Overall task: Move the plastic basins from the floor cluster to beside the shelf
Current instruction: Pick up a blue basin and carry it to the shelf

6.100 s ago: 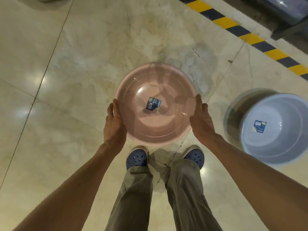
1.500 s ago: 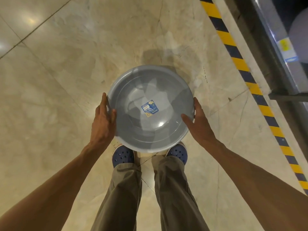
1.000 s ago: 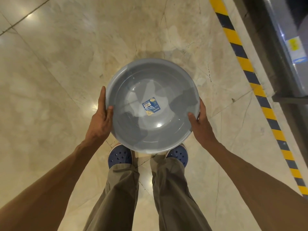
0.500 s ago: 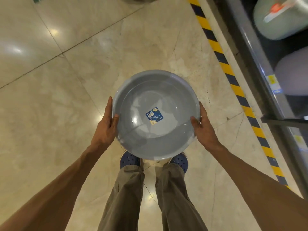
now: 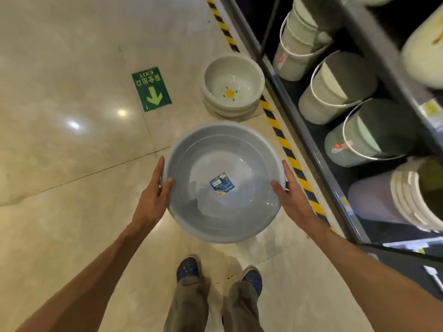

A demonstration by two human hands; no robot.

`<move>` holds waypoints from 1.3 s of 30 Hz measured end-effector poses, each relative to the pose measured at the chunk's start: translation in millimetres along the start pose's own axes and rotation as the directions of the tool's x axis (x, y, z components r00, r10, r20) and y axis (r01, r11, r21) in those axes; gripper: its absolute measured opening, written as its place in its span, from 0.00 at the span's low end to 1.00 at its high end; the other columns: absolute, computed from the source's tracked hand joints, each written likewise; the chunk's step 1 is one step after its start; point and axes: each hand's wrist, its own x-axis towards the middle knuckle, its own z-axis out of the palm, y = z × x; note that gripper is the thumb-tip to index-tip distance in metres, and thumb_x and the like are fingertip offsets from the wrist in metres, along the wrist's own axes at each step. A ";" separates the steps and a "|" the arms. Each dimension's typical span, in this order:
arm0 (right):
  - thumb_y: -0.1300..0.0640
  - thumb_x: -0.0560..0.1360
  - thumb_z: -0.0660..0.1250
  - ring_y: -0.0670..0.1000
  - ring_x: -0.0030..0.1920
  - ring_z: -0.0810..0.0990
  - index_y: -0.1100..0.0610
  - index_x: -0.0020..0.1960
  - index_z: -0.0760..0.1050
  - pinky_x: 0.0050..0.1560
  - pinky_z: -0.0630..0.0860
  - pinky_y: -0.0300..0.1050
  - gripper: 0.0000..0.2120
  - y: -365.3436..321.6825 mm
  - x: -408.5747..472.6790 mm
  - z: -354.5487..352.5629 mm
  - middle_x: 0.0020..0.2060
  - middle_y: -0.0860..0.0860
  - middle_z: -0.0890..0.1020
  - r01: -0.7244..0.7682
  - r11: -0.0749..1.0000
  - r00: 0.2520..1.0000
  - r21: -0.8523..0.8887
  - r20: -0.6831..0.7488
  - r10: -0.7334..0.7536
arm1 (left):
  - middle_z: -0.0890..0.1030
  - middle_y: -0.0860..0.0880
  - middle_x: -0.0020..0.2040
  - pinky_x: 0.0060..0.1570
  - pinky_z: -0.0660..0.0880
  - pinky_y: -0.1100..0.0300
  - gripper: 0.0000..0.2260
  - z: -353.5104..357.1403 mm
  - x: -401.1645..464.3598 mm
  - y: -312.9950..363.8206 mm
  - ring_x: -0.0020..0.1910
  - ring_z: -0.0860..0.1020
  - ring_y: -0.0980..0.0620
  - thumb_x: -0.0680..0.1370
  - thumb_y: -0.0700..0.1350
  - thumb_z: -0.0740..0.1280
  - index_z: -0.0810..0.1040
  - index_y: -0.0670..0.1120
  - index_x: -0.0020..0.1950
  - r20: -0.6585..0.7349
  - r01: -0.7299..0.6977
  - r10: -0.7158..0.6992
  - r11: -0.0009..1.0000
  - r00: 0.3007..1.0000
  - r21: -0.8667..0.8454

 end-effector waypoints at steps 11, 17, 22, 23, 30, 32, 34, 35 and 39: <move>0.45 0.84 0.65 0.32 0.65 0.77 0.34 0.81 0.60 0.63 0.79 0.37 0.28 -235.2 -55.5 -12.4 0.70 0.32 0.74 0.083 0.995 0.996 -0.056 -0.006 -0.084 | 0.66 0.54 0.80 0.65 0.77 0.41 0.28 -145.8 -54.2 156.3 0.71 0.74 0.46 0.83 0.65 0.57 0.53 0.65 0.82 -0.099 -0.097 0.088 0.992 0.991 -0.082; 0.52 0.85 0.64 0.26 0.55 0.78 0.37 0.77 0.59 0.44 0.77 0.26 0.24 -341.8 -79.1 -6.9 0.62 0.28 0.73 0.150 0.987 0.988 -0.063 -0.031 -0.152 | 0.75 0.52 0.73 0.62 0.79 0.43 0.26 -216.8 -65.7 222.1 0.64 0.79 0.47 0.83 0.65 0.58 0.54 0.70 0.80 -0.122 -0.139 0.129 0.988 0.984 -0.071; 0.41 0.83 0.65 0.44 0.64 0.83 0.37 0.82 0.59 0.56 0.85 0.42 0.30 -392.4 -73.8 -5.8 0.71 0.43 0.78 0.136 0.985 0.988 -0.105 -0.053 -0.142 | 0.78 0.52 0.69 0.59 0.80 0.45 0.27 -252.2 -58.5 259.7 0.61 0.81 0.49 0.83 0.64 0.59 0.55 0.68 0.81 -0.143 -0.160 0.144 0.981 0.979 -0.107; 0.40 0.83 0.65 0.48 0.64 0.83 0.37 0.82 0.59 0.58 0.85 0.48 0.30 -398.7 -68.5 -5.4 0.70 0.44 0.79 0.140 0.986 0.988 -0.096 -0.055 -0.146 | 0.78 0.51 0.69 0.59 0.81 0.45 0.27 -257.4 -54.7 265.7 0.61 0.81 0.48 0.82 0.66 0.59 0.55 0.68 0.80 -0.150 -0.156 0.139 0.982 0.979 -0.110; 0.34 0.80 0.67 0.53 0.68 0.81 0.33 0.81 0.60 0.65 0.81 0.63 0.32 -427.0 3.1 -14.5 0.73 0.46 0.78 0.096 0.995 0.990 -0.030 -0.096 -0.099 | 0.81 0.48 0.66 0.57 0.81 0.45 0.29 -272.4 10.2 302.4 0.57 0.83 0.48 0.80 0.69 0.57 0.55 0.70 0.80 -0.157 -0.143 0.126 0.984 0.980 -0.103; 0.35 0.80 0.67 0.53 0.66 0.83 0.34 0.81 0.60 0.63 0.82 0.63 0.32 -433.0 31.6 -22.2 0.71 0.47 0.79 0.082 0.997 0.993 -0.009 -0.089 -0.083 | 0.78 0.49 0.70 0.56 0.81 0.49 0.28 -269.3 39.7 313.3 0.59 0.82 0.48 0.82 0.67 0.58 0.56 0.67 0.81 -0.152 -0.146 0.129 0.984 0.980 -0.102; 0.41 0.83 0.66 0.52 0.65 0.83 0.36 0.82 0.60 0.63 0.82 0.61 0.30 -440.4 64.6 -32.3 0.70 0.47 0.80 0.092 0.996 0.992 -0.005 -0.080 -0.093 | 0.74 0.51 0.75 0.58 0.80 0.48 0.29 -265.9 76.2 324.5 0.61 0.81 0.49 0.81 0.69 0.57 0.56 0.67 0.81 -0.151 -0.153 0.138 0.984 0.979 -0.090; 0.42 0.83 0.66 0.52 0.65 0.83 0.37 0.82 0.60 0.63 0.82 0.61 0.29 -442.5 82.6 -37.9 0.70 0.47 0.80 0.101 0.995 0.992 0.004 -0.078 -0.100 | 0.73 0.52 0.75 0.59 0.81 0.47 0.29 -265.0 93.5 331.2 0.61 0.81 0.49 0.80 0.70 0.57 0.55 0.68 0.80 -0.149 -0.153 0.139 0.985 0.979 -0.084; 0.39 0.83 0.65 0.47 0.66 0.82 0.33 0.81 0.60 0.66 0.81 0.58 0.29 -459.0 147.6 -64.5 0.71 0.42 0.78 0.093 0.996 0.993 0.014 -0.075 -0.091 | 0.76 0.51 0.73 0.62 0.79 0.43 0.29 -257.2 161.2 362.5 0.62 0.81 0.47 0.80 0.71 0.56 0.55 0.70 0.79 -0.141 -0.128 0.118 0.989 0.983 -0.071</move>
